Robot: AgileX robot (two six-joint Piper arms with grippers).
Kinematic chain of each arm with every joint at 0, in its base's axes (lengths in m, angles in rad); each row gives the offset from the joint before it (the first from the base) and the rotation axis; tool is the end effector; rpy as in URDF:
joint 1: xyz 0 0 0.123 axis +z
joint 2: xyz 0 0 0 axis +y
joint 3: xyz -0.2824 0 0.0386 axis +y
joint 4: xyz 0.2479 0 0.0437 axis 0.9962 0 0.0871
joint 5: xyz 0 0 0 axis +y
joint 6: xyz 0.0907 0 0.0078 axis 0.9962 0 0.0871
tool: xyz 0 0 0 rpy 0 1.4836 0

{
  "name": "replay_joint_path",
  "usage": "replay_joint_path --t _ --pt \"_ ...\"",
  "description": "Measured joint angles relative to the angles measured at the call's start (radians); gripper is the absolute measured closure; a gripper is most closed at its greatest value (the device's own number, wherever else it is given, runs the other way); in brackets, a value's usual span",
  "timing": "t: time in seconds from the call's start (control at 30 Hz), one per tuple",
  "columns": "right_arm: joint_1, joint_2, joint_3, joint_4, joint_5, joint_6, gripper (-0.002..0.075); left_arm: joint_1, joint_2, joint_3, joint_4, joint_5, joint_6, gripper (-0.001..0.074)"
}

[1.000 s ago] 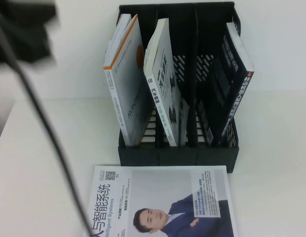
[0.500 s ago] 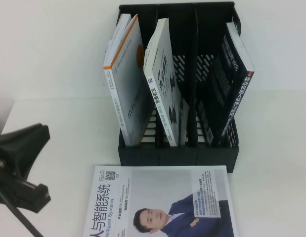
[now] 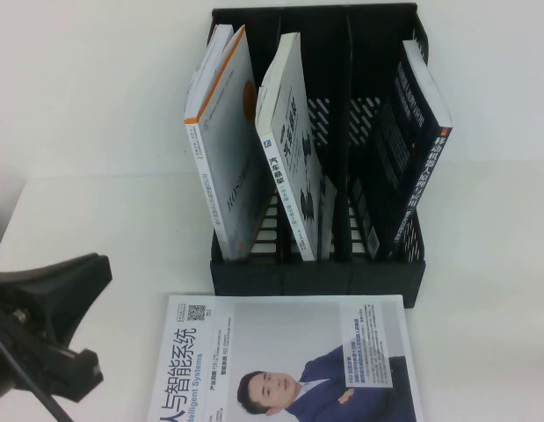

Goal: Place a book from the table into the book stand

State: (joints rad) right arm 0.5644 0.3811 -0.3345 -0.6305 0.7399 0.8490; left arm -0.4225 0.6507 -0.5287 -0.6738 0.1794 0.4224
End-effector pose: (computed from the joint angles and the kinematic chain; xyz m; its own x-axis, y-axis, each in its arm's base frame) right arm 0.0794 0.0074 0.2491 -0.5178 0.0493 -0.8541 -0.0351 0.9963 0.0787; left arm 0.1227 -0.0664 0.3221 -0.2770 -0.1382 -0.9509 0.4541 0.8533 -0.2563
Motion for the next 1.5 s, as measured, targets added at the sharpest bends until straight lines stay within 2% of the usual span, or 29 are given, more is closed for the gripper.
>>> replay_joint_path --t 0.53,0.63,0.87,1.03,1.37,1.43,1.5 --pt "0.0 -0.001 0.015 0.001 -0.022 0.014 0.0727 0.006 -0.028 0.004 -0.002 0.15 0.021 0.0736" --pt "0.0 -0.002 0.015 0.001 -0.022 0.014 0.0727 0.063 -0.102 0.027 0.012 0.089 0.023 0.0736" --pt "0.0 -0.002 0.015 0.001 -0.023 0.014 0.0727 0.263 -0.387 0.137 0.089 -0.124 0.062 0.0737" --pt "0.0 -0.002 0.015 0.001 -0.023 0.014 0.0727 0.35 -0.578 0.265 0.127 -0.113 0.098 0.0737" --pt "0.0 -0.002 0.015 0.001 -0.025 0.014 0.0727 0.38 -0.66 0.532 0.096 -0.092 0.08 0.0737" --pt "0.0 -0.002 0.015 0.001 -0.025 0.014 0.0727 0.38 -0.66 0.55 0.169 -0.072 -0.007 0.0737" --pt "0.0 -0.002 0.015 0.001 -0.025 0.014 0.0727 0.38 -0.66 0.55 0.348 -0.034 -0.169 0.0737"
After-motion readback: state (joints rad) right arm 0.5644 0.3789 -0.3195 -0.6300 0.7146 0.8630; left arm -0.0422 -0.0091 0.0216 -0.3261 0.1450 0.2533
